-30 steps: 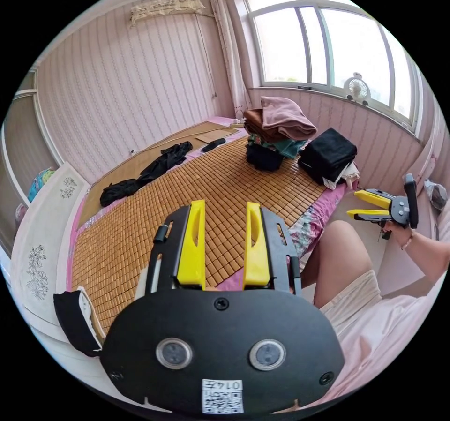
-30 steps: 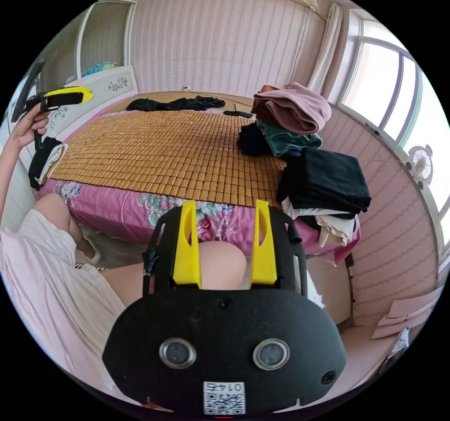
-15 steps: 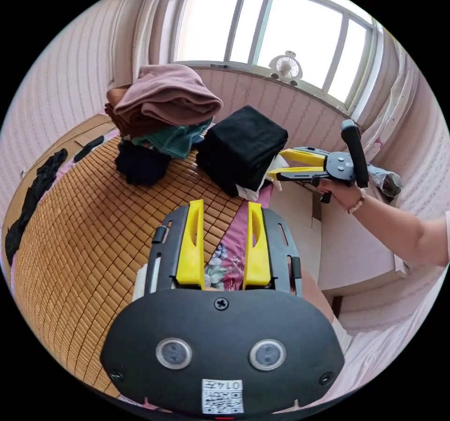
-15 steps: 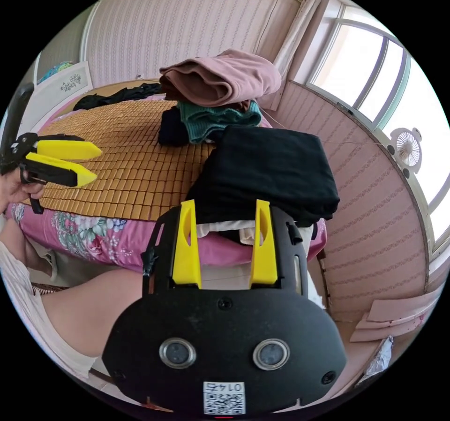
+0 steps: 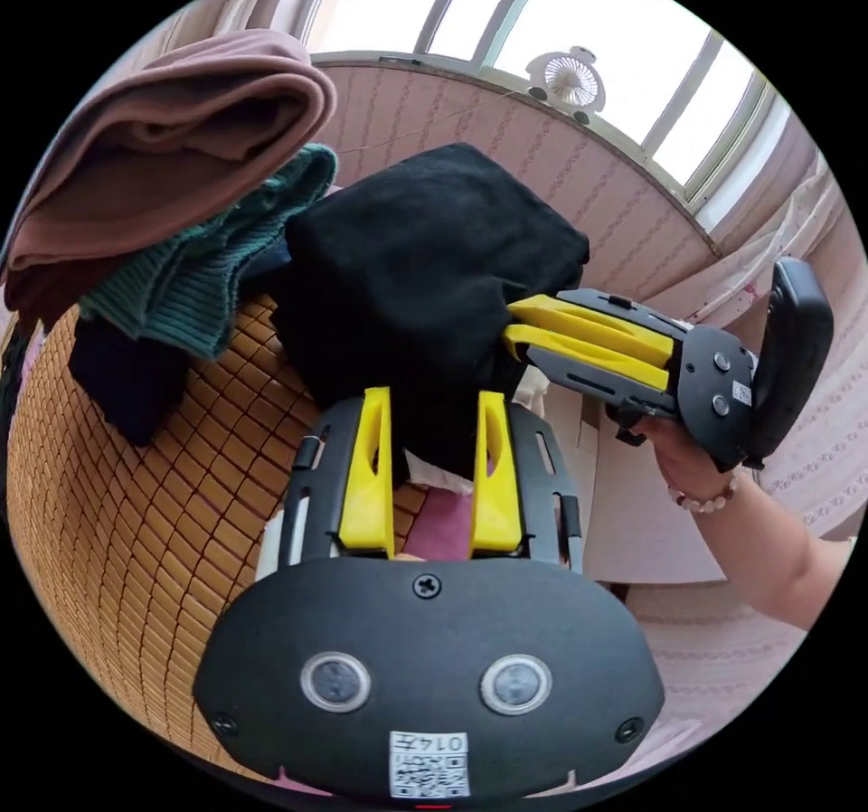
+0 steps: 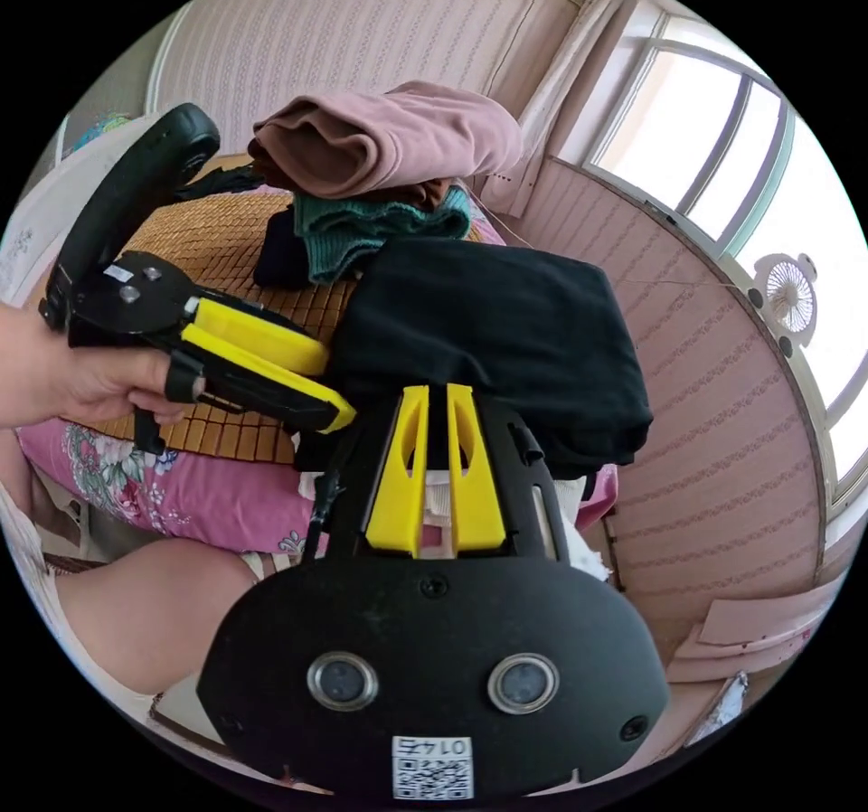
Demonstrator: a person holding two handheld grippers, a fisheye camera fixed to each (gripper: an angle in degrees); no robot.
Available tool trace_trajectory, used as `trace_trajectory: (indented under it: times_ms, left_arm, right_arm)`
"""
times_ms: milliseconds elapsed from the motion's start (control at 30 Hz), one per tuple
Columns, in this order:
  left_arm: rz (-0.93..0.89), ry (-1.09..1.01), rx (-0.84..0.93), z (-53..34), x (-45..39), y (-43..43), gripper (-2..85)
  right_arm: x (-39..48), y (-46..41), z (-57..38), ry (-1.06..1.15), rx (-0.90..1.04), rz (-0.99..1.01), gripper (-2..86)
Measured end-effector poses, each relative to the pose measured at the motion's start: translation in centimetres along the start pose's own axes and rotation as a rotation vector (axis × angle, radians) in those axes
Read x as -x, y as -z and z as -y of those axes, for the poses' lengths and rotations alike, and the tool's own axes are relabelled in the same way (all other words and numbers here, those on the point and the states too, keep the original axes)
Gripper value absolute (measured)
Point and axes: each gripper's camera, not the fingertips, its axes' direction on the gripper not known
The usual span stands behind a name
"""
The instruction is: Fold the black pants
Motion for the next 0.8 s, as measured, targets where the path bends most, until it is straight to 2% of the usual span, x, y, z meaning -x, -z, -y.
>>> trace_trajectory:
  times_ms: [100,200,400,600,700,800]
  left_arm:
    - [0.003,-0.012,0.07,0.5,0.5,-0.2,7.5]
    - [-0.007,0.015,-0.021,-0.5,1.1,2.9,0.1]
    - [-0.103,0.099,-0.205,-4.7,3.5,11.5,-0.9]
    - [-0.083,0.066,-0.396,-13.4,5.5,24.4,-1.0]
    - [-0.066,0.145,-0.498,-20.7,8.7,32.9,-1.0]
    - [0.034,0.236,-0.591,-29.4,11.9,42.6,-1.0]
  right_arm:
    - [-2.7,1.6,0.3,-0.091,-0.029,0.105,2.6]
    - [-5.3,5.5,0.6,-0.196,-0.178,0.207,1.9]
    - [-6.4,14.0,2.6,-0.227,-0.45,0.439,1.3]
    - [0.2,19.6,6.9,-0.057,-0.526,0.674,1.0]
    - [5.2,21.6,9.7,0.003,-0.567,0.798,0.9]
    - [11.2,23.4,12.9,0.03,-0.615,0.945,0.8]
